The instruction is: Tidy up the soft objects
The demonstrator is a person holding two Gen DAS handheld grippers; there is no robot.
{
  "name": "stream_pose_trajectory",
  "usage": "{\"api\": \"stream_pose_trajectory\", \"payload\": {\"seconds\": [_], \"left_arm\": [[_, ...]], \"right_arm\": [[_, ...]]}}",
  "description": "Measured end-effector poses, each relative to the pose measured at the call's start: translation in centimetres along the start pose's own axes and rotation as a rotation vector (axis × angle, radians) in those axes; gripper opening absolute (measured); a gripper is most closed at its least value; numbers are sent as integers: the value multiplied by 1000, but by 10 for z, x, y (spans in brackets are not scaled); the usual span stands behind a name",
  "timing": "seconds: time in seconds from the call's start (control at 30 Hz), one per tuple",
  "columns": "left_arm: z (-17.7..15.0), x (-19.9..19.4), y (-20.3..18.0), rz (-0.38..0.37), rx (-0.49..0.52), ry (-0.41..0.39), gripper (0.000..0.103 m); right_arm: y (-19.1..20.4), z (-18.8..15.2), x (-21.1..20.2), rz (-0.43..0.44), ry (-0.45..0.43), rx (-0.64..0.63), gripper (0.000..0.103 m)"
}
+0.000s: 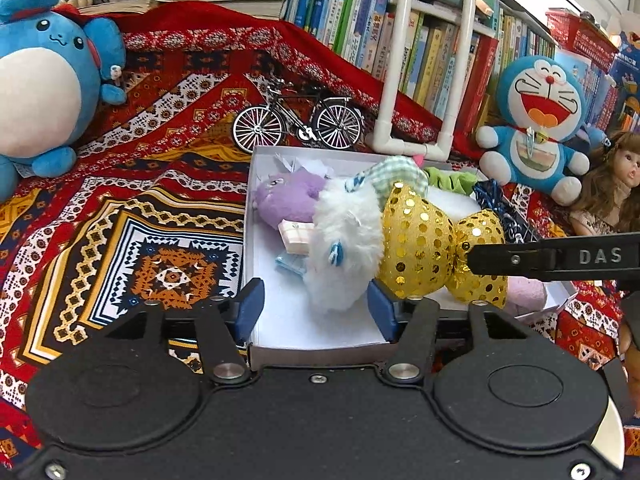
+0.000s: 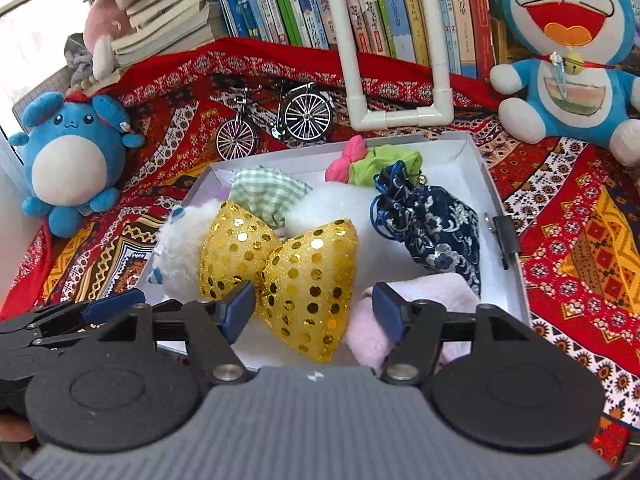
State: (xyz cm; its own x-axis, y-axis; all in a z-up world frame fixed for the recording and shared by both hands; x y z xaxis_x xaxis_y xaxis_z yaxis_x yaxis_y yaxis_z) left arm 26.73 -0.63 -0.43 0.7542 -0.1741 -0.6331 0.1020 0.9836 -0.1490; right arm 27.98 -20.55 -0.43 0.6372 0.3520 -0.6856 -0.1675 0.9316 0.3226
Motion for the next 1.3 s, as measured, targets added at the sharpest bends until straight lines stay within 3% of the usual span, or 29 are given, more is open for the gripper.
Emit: {"api": "stream_pose_trajectory", "payload": {"seconds": [0.17,0.27,0.43,0.57,0.83,0.9,1.1,1.3], "left_arm": [[3,-9,-1,-7,-14,-15,68],[5,-16,-2,5,-10,-41,80],[9,-27,1,15,-13,-68,82],[12,-39,5,11,-24,-87,87],[7,-90,-4,-29,54,-179,94],[2,-108,-9,-44,81,-215,99],[-26,-159,-23,-53,182,-325,101],[-68,-174,-31,-41,193,-289,101]], "right_arm": [[-2,0,-10,-3,-16,7,83],[-4,0,-16,-8,-32,14,86],[-8,3,-29,-11,-84,17,91],[-11,9,-46,-3,-155,27,103],[-10,10,-101,-5,-313,-8,103],[-8,4,-121,-14,-376,-34,103],[-5,-26,-167,-56,-533,-74,103],[2,-70,-186,-101,-598,-106,103]]}}
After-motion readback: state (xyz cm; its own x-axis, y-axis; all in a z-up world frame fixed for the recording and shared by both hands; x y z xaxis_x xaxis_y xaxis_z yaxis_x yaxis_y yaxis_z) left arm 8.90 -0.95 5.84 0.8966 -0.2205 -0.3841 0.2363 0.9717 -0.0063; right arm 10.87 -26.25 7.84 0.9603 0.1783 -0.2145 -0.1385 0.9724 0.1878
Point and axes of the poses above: each gripper's, at about its wrist camera, not at the fingertips, and x roughly the way its jaws point, y to its left, z to its top, the point moved 7 cm from there along x, roughly the way its jaws point
